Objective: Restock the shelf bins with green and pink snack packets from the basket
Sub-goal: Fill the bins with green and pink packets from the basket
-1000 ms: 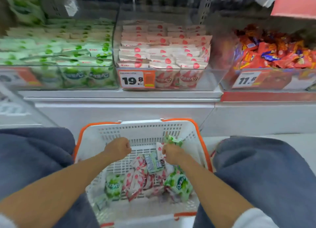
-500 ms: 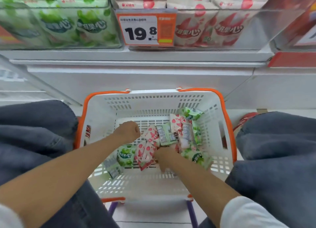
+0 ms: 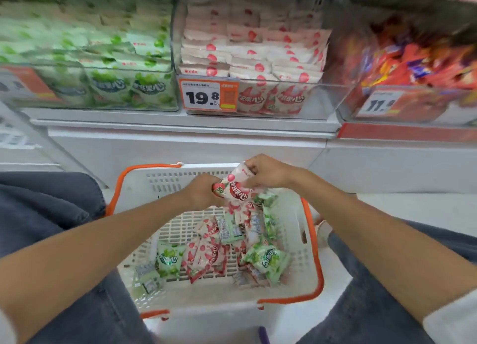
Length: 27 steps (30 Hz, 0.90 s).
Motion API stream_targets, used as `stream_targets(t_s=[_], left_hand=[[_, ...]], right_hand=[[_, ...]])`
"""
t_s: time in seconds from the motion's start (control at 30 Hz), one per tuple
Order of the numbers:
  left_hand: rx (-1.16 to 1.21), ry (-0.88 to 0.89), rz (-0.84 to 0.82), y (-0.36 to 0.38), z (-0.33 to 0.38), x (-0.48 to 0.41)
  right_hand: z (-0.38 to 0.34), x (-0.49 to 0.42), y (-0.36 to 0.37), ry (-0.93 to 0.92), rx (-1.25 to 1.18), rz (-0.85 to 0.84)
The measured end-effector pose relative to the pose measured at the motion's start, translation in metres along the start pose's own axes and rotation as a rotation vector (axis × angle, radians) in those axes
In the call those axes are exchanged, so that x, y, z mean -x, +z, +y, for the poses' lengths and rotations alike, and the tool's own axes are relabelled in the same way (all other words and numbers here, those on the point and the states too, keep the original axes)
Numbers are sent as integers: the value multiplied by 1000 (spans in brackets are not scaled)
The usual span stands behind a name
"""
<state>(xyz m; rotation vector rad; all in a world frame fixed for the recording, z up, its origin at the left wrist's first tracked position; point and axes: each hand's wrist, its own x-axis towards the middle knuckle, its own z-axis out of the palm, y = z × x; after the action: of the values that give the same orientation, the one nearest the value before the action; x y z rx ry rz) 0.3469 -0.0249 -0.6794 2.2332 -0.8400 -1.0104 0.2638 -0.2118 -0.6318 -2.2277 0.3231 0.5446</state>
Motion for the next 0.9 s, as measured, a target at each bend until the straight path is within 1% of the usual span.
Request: stream_targets(t_s=[0.1, 0.17, 0.2, 0.23, 0.3, 0.37, 0.43, 0.5, 0.57, 0.73, 0.83, 0.9], left_hand=[[-83, 162, 92, -21, 54, -1], [-109, 283, 187, -42, 100, -2], [-87, 345, 269, -54, 123, -4], [-63, 385, 365, -66, 145, -7], [-38, 406, 538, -90, 181, -17], [-77, 428, 616, -108, 206, -30], [-227, 447, 604, -121, 224, -44], [-379, 436, 555, -128, 235, -60], [-459, 408, 494, -131, 240, -74], [-533, 417, 389, -137, 246, -95], [-520, 427, 328, -139, 244, -95], [-483, 417, 316, -140, 244, -95]], right_hand=[[-34, 40, -62, -85, 228, 117], [-63, 73, -110, -157, 407, 260], [-74, 88, -134, -179, 473, 347], [-85, 104, -157, -198, 507, 428], [-95, 126, -199, -209, 518, 577], [-96, 132, -229, -180, 571, 648], [-89, 124, -244, -139, 642, 666], [-77, 107, -253, -100, 687, 661], [-68, 87, -256, -90, 736, 647], [-56, 58, -264, -59, 818, 591], [-57, 57, -271, -44, 855, 555], [-60, 60, -273, -27, 862, 523]])
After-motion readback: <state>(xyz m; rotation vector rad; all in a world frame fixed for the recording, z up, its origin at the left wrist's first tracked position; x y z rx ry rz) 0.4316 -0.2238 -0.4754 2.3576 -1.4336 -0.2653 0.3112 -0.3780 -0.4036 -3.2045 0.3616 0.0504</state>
